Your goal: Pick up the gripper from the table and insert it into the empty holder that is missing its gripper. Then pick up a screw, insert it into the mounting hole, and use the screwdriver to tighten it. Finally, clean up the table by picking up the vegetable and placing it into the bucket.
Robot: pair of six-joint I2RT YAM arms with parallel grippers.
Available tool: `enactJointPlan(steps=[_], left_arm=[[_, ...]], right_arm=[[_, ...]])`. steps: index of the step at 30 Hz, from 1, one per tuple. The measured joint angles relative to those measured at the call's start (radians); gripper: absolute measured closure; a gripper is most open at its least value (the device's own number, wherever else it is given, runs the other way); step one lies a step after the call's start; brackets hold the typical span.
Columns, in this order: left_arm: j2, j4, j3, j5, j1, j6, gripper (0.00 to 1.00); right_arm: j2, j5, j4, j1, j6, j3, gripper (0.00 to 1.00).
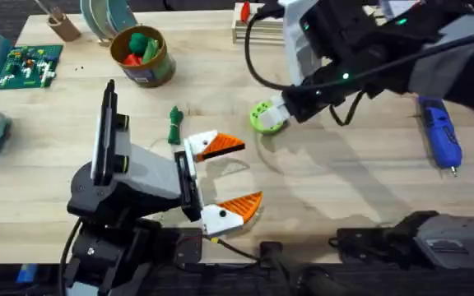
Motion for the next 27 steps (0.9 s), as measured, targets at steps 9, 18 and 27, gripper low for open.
enactJointPlan(steps=[9, 18, 27], left_arm=[[0.0, 0.0, 0.0, 0.0, 0.0, 0.0, 0.008], [0.0, 0.0, 0.0, 0.0, 0.0, 0.0, 0.007], [0.0, 0.0, 0.0, 0.0, 0.0, 0.0, 0.007]], right_arm=[[0.089, 0.033, 0.03, 0.051, -0.003, -0.013, 0.126], [0.156, 0.108, 0.069, 0.085, -0.007, -0.014, 0.229], [0.157, 0.125, 0.093, 0.095, -0.007, -0.015, 0.36]])
